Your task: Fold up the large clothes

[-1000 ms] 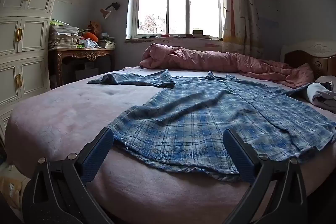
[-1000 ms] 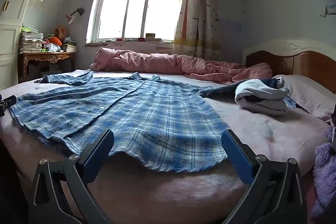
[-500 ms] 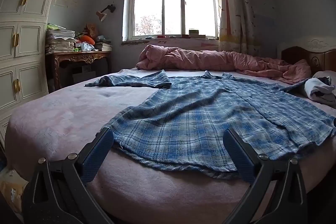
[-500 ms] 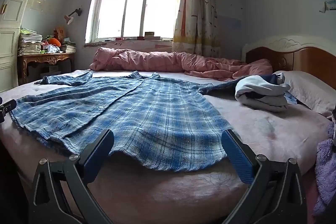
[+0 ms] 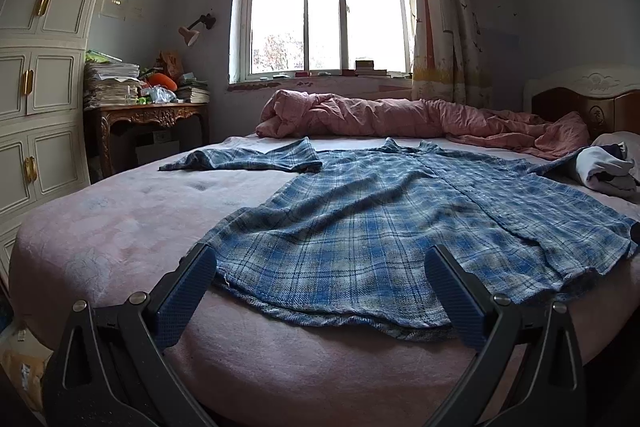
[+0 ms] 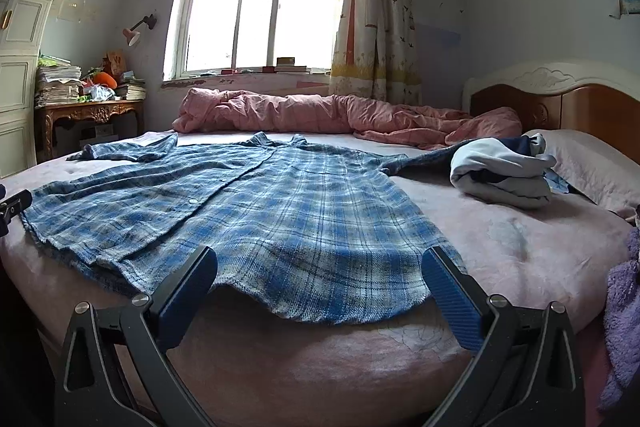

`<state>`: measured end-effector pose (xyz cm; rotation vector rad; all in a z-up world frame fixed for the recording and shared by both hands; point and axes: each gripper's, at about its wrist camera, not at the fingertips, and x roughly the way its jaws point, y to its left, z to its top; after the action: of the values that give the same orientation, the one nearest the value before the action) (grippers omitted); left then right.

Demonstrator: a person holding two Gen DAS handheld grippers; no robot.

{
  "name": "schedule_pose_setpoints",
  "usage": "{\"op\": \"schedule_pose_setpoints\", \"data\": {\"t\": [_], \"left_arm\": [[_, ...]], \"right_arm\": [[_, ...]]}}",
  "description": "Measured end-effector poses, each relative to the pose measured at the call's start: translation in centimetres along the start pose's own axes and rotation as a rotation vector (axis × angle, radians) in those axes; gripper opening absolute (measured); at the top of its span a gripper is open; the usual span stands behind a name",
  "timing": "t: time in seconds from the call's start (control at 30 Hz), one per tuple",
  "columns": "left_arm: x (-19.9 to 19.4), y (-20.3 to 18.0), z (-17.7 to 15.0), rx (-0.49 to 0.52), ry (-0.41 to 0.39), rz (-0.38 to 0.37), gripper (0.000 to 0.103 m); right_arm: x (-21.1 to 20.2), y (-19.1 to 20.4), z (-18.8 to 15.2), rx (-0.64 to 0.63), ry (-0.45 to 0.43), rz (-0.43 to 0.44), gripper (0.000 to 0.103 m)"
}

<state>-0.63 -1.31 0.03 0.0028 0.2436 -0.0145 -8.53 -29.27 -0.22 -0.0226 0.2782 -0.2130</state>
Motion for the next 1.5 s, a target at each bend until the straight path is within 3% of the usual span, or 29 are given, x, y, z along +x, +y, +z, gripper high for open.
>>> {"op": "schedule_pose_setpoints", "data": {"t": [0.23, 0.9, 1.5], "left_arm": [[0.0, -0.3, -0.2, 0.028, -0.010, 0.020, 0.103], [0.1, 2.0, 0.0, -0.101, 0.017, -0.042, 0.103], [0.2, 1.7, -0.1, -0.088, 0.018, -0.058, 0.103]], "right_arm": [[0.0, 0.0, -0.1, 0.006, -0.001, 0.011, 0.103], [-0.2, -0.3, 0.1, 0.010, 0.002, 0.006, 0.103], [0.0, -0.6, 0.0, 0.019, 0.008, 0.002, 0.103]]}}
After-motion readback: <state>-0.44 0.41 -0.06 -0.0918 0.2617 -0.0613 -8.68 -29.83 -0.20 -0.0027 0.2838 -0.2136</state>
